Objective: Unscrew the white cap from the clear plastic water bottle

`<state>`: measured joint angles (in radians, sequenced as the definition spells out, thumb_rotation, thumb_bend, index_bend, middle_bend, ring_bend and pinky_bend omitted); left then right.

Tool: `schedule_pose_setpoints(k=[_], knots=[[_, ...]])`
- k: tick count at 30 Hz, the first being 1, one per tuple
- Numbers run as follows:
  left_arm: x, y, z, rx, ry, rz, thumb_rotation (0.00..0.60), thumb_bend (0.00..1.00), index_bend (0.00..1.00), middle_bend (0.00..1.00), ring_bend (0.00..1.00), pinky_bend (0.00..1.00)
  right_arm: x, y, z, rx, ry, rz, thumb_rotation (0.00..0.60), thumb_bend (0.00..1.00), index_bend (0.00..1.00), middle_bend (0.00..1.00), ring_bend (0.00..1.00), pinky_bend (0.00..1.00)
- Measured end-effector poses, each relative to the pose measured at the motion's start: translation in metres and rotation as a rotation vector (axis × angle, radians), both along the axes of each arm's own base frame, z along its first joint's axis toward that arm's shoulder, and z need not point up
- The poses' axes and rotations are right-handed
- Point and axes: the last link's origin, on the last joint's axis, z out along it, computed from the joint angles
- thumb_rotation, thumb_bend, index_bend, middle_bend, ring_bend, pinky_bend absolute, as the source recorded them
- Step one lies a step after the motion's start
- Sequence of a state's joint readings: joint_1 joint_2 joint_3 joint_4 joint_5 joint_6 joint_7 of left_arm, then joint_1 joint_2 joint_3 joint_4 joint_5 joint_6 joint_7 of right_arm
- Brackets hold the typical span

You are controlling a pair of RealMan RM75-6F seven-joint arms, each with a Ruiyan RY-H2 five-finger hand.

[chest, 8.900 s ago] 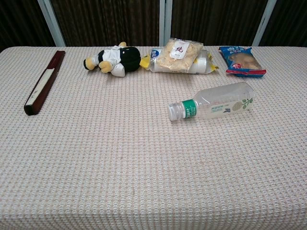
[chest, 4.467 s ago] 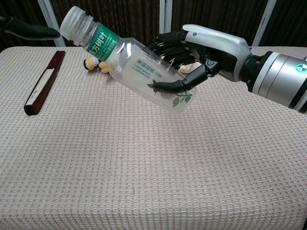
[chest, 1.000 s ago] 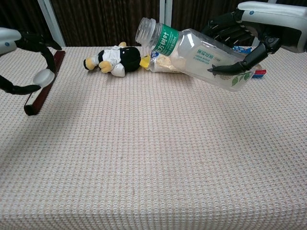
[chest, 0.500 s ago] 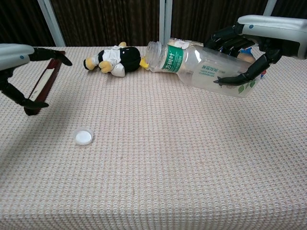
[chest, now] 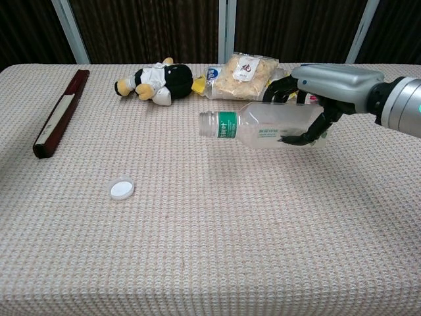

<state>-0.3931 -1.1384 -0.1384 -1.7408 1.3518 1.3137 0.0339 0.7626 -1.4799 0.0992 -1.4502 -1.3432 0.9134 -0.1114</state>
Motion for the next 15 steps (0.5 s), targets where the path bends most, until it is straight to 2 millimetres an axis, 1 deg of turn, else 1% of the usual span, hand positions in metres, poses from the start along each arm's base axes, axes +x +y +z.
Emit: schedule_pose_setpoints(k=[1,2,4,7,10,12,13,15], knots=[[-0.002,-0.002,0.002,0.002,0.001,0.004,0.6,0.17,0.13,0.05,0.03,0.03,0.001,0.0,-0.003,0.001,0.01,-0.001,0.6,0.24,0.01,0.22,0.08,0.21],[-0.004,-0.005,0.005,0.006,0.002,0.009,0.6,0.16,0.13,0.05,0.03,0.03,0.001,0.001,-0.006,0.003,0.024,-0.004,0.6,0.21,0.0,0.18,0.05,0.19],[-0.008,-0.009,0.008,0.012,0.007,0.016,0.6,0.16,0.13,0.05,0.03,0.03,0.002,0.002,-0.008,0.005,0.039,-0.006,0.6,0.2,0.0,0.11,0.0,0.13],[-0.015,-0.016,0.013,0.018,0.015,0.037,0.6,0.16,0.13,0.05,0.03,0.04,0.004,0.007,-0.003,-0.004,0.04,-0.004,0.6,0.2,0.0,0.09,0.0,0.11],[-0.025,-0.024,0.02,0.033,0.017,0.065,0.6,0.16,0.13,0.05,0.03,0.04,-0.002,0.013,0.014,-0.045,0.022,-0.016,0.6,0.2,0.0,0.12,0.0,0.13],[-0.032,-0.03,0.025,0.052,0.015,0.086,0.6,0.16,0.13,0.05,0.03,0.04,-0.011,0.017,0.031,-0.093,-0.001,-0.031,0.6,0.2,0.0,0.16,0.02,0.16],[-0.036,-0.033,0.027,0.063,0.016,0.095,0.6,0.16,0.13,0.05,0.03,0.04,-0.016,0.019,0.039,-0.118,-0.013,-0.04,0.6,0.2,0.0,0.18,0.03,0.16],[-0.045,-0.041,0.032,0.09,0.027,0.117,0.6,0.16,0.13,0.06,0.03,0.04,-0.033,0.025,0.063,-0.182,-0.045,-0.072,0.6,0.2,0.0,0.2,0.03,0.16]])
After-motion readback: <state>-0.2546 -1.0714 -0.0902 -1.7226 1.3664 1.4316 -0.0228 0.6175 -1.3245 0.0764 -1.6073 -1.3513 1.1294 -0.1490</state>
